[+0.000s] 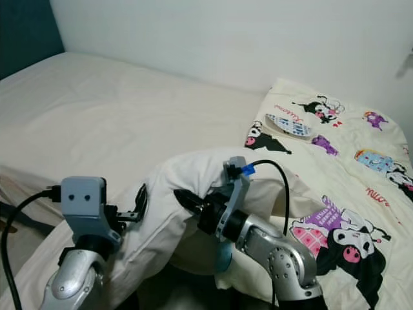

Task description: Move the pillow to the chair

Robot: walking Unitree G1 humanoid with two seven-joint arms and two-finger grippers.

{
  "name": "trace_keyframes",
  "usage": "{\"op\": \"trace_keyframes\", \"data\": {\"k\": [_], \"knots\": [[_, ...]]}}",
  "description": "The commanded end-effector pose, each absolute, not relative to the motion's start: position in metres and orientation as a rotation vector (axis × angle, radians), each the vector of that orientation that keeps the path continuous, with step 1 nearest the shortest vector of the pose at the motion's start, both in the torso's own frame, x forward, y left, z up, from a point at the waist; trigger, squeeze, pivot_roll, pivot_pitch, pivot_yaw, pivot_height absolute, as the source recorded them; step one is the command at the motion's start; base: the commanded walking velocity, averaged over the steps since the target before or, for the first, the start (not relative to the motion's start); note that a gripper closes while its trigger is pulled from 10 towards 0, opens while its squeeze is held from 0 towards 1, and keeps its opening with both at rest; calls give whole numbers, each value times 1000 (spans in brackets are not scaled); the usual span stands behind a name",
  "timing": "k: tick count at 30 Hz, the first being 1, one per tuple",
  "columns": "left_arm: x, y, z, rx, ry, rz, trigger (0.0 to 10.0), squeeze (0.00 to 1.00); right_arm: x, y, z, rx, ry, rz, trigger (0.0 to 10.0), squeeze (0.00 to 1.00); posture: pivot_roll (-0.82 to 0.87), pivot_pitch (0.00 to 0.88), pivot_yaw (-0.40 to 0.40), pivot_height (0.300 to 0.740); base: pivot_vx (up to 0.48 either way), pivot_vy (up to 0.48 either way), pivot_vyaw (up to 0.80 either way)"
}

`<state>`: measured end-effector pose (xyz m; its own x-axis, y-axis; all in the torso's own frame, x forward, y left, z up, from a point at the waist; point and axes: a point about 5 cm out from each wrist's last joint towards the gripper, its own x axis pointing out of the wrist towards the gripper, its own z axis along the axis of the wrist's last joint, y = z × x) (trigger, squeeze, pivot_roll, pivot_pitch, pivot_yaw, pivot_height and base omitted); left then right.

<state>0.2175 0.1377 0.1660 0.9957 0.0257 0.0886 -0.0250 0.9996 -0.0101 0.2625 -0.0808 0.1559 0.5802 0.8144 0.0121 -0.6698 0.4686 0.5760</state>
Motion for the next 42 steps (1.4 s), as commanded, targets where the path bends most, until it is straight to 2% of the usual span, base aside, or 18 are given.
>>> {"op": "trace_keyframes", "data": {"k": [1,13,22,34,37,42], "knots": [[220,131,165,2,-92,-7,10000,0,264,-84,162,576,231,919,0,0,85,0,-119,597,0,0,0],[221,131,166,49,-105,-5,10000,0,266,-84,162,583,229,915,0,0,93,0,-123,640,0,0,0],[222,131,166,53,-117,-3,10000,0,267,-84,163,587,222,917,0,0,95,0,-125,674,-421,0,0],[223,131,167,56,-122,3,10000,0,268,-83,164,589,212,923,0,0,92,0,-126,727,-80,0,0],[223,131,167,56,-124,3,10000,0,268,-83,164,589,211,924,0,0,93,0,-126,732,-480,0,0],[223,130,167,65,-130,2,10000,0,268,-84,164,591,205,924,0,0,92,0,-127,740,0,0,0]]}}
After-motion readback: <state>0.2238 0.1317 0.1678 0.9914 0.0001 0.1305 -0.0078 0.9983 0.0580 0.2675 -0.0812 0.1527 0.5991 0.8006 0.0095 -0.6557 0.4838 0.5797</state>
